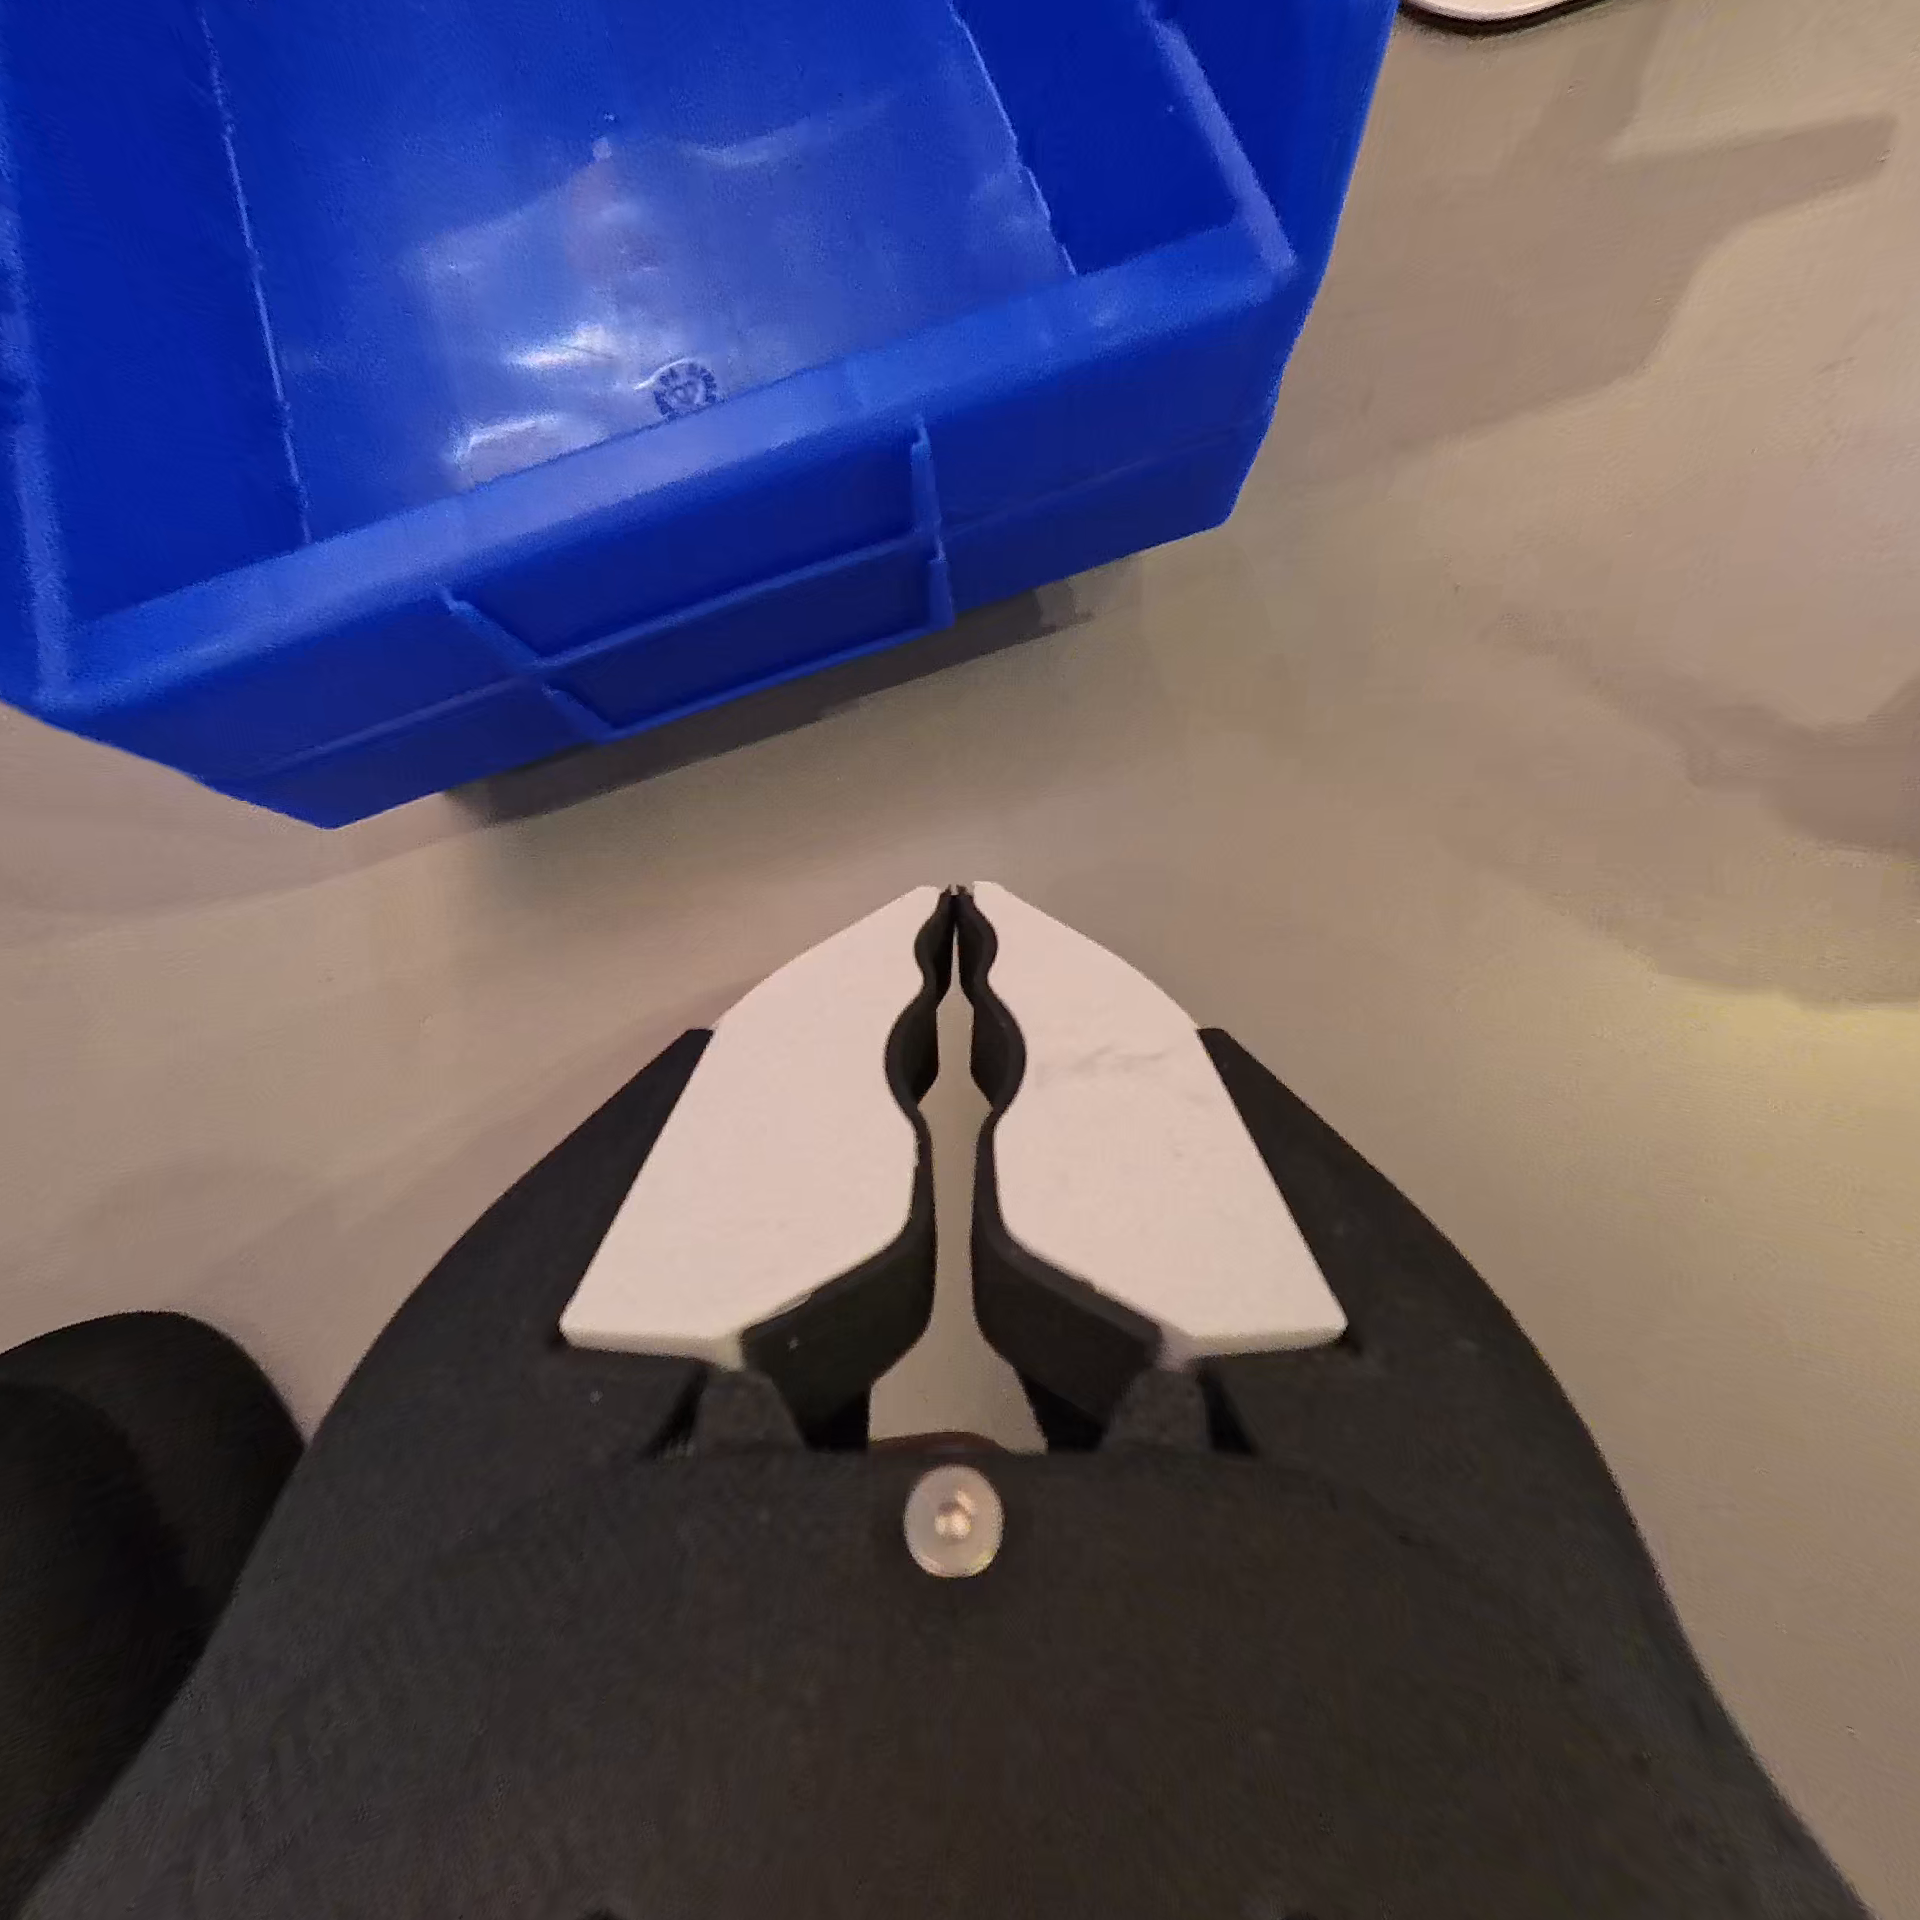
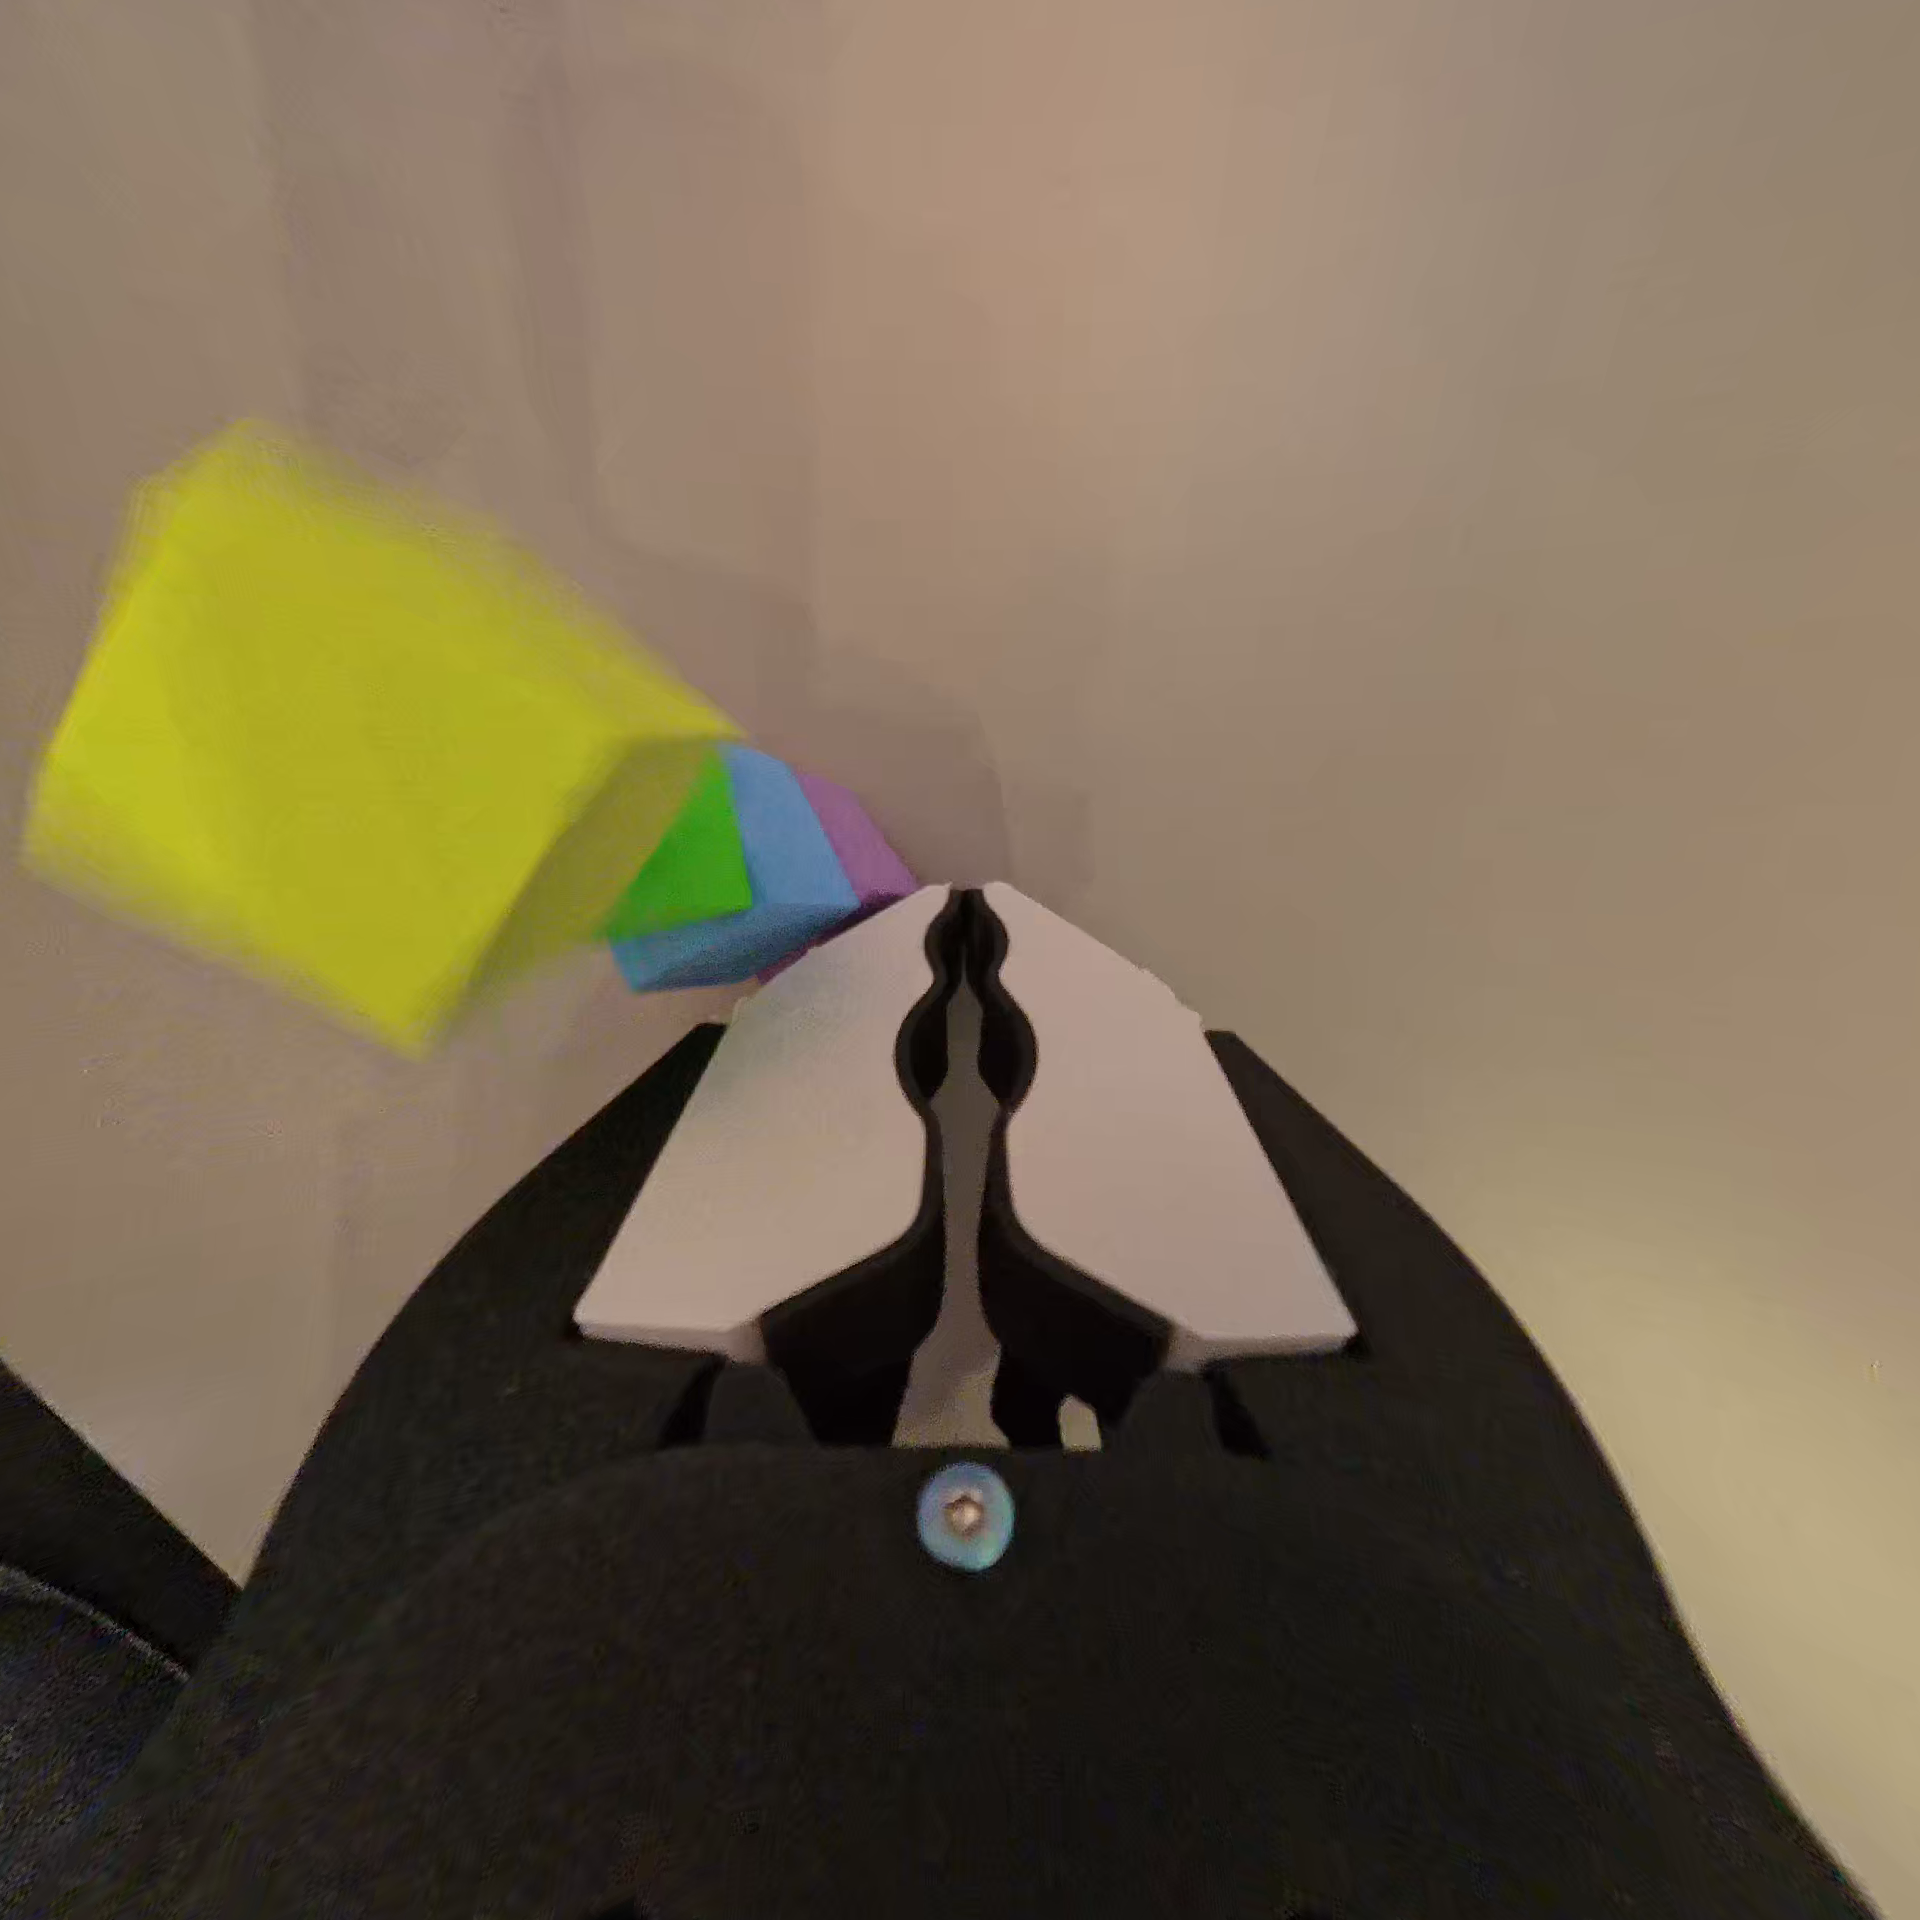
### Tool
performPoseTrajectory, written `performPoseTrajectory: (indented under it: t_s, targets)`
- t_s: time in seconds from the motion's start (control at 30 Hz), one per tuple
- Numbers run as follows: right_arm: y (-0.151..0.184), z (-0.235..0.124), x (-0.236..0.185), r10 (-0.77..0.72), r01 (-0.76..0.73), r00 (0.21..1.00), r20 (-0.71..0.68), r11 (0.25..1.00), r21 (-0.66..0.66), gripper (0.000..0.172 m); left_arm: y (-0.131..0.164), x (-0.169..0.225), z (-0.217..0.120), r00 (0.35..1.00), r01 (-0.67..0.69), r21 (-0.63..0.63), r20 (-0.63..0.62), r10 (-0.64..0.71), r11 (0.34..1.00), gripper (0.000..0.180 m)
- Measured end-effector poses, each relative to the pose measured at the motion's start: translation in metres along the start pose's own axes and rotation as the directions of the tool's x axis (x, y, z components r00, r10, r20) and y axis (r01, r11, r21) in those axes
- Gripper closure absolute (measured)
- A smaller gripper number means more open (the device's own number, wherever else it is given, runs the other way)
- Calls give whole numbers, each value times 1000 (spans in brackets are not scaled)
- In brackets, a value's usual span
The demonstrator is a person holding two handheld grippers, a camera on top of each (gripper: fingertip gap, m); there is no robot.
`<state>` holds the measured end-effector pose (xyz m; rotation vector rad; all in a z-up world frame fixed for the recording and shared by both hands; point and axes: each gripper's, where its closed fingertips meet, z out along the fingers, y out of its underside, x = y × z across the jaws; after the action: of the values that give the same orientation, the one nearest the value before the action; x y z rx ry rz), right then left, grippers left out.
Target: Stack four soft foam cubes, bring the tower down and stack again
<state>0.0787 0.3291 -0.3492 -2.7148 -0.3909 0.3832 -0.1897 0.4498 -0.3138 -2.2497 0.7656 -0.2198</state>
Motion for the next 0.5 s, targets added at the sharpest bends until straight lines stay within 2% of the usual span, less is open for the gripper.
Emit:
performPoseTrajectory:
  t_s: [0.1, 0.17, 0.5]
  targets:
    - [-21, 4, -38, -85, 84, 996, 38, 996, 37, 172, -1, -7, -5, 1000, 5, 15, 10, -5, 1000, 180]
    - [-24, 0, -46, -98, 95, 994, 58, 994, 46, 172, 0, -13, -9, 1000, 11, 23, 16, -11, 1000, 180]
    - [-2, -7, -15, -79, 73, 995, 56, 992, 101, 172, 16, -34, -18, 998, 46, 28, 34, -47, 999, 180]
